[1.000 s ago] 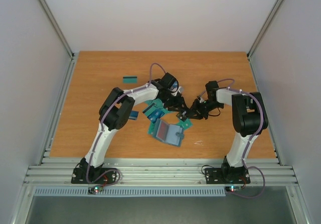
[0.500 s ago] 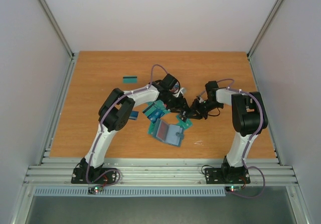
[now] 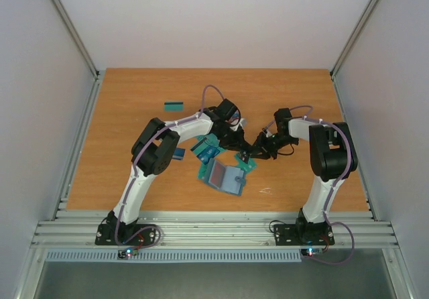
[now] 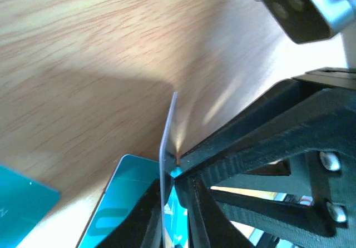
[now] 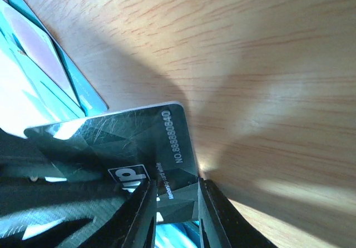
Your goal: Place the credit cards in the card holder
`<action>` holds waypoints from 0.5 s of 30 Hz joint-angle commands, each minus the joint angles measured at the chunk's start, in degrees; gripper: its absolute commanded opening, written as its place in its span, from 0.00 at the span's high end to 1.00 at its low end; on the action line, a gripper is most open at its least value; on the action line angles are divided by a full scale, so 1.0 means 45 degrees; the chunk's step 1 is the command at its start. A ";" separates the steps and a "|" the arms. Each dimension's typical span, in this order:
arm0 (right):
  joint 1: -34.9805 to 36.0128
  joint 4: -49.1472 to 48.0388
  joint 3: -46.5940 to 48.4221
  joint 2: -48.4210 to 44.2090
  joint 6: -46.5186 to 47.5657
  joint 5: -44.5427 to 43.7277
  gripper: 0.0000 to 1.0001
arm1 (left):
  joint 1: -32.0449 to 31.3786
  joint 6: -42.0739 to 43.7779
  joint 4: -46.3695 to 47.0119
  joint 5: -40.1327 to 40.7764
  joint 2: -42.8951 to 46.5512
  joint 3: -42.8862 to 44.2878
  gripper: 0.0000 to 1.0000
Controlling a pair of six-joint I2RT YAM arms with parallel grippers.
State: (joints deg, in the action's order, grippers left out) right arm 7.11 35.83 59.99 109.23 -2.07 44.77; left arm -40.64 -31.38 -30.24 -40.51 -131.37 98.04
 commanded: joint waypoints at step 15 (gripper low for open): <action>0.0060 0.0407 0.0029 -0.1321 0.0815 -0.0490 0.67 | -0.0159 0.0625 -0.2004 0.1871 0.2420 0.0409 1.00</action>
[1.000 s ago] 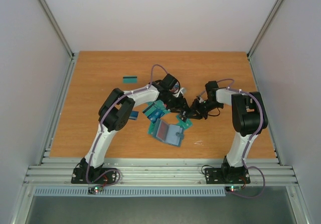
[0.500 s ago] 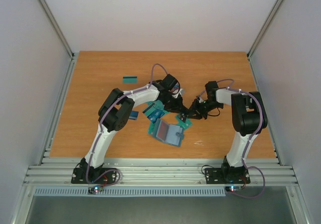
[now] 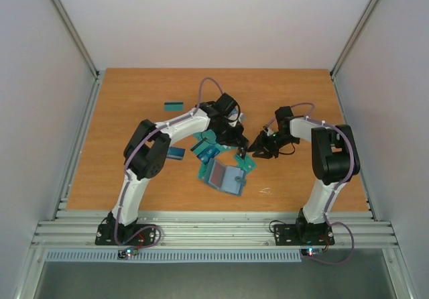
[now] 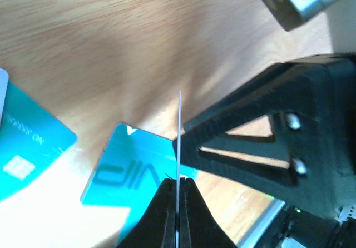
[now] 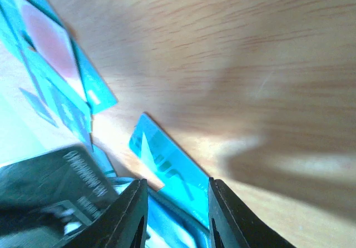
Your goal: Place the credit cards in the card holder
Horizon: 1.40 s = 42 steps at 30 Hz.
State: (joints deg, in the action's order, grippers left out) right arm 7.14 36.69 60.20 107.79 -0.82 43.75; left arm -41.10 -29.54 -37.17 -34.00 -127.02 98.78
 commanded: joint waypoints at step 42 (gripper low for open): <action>0.5638 -0.1507 -0.1649 -0.2925 -0.2855 -0.1263 0.84 | -0.0084 0.0249 -0.1453 0.0698 0.7479 -0.6913 1.00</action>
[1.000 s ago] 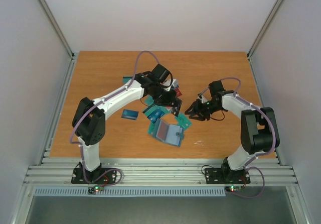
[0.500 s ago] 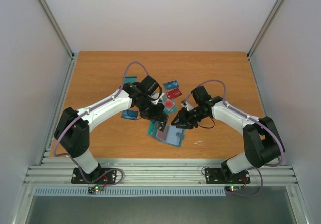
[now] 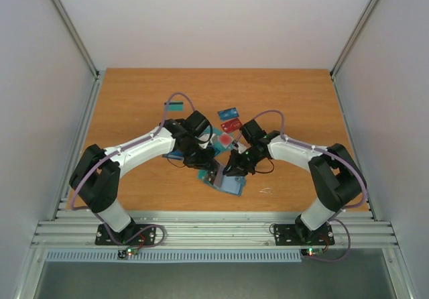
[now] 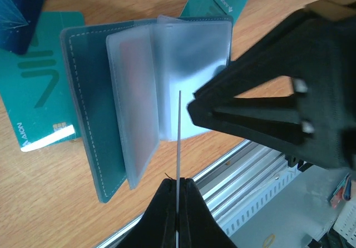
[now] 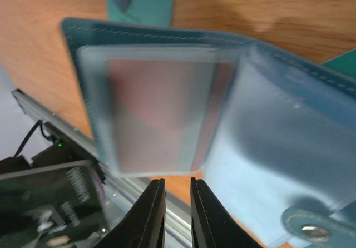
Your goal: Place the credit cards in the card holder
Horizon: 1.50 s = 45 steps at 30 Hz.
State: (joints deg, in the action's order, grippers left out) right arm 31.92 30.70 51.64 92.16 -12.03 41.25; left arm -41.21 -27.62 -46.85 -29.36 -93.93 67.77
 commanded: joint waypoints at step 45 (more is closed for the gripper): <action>0.0122 0.1264 -0.0593 0.1049 0.0891 -0.2421 0.88 | -0.0650 -0.0447 0.2659 -0.0688 -0.2879 0.0323 1.00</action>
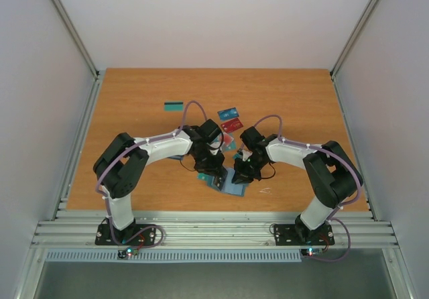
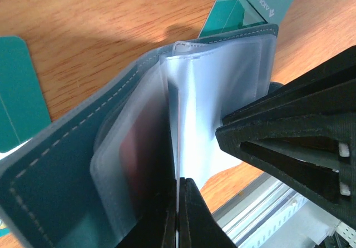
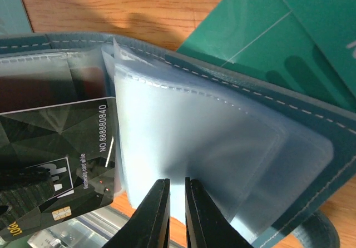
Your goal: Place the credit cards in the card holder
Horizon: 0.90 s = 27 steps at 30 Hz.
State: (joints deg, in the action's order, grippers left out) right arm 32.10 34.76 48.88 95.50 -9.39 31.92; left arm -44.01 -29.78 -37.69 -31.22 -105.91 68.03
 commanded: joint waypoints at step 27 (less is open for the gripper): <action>0.0018 0.0634 0.0329 0.0631 0.0774 -0.0193 0.88 | -0.0031 -0.0342 0.2708 -0.0565 0.0407 -0.1416 1.00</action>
State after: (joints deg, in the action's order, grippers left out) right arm 32.10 36.67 50.04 96.57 -7.11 32.80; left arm -43.83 -30.63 -29.04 -32.38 -104.79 63.07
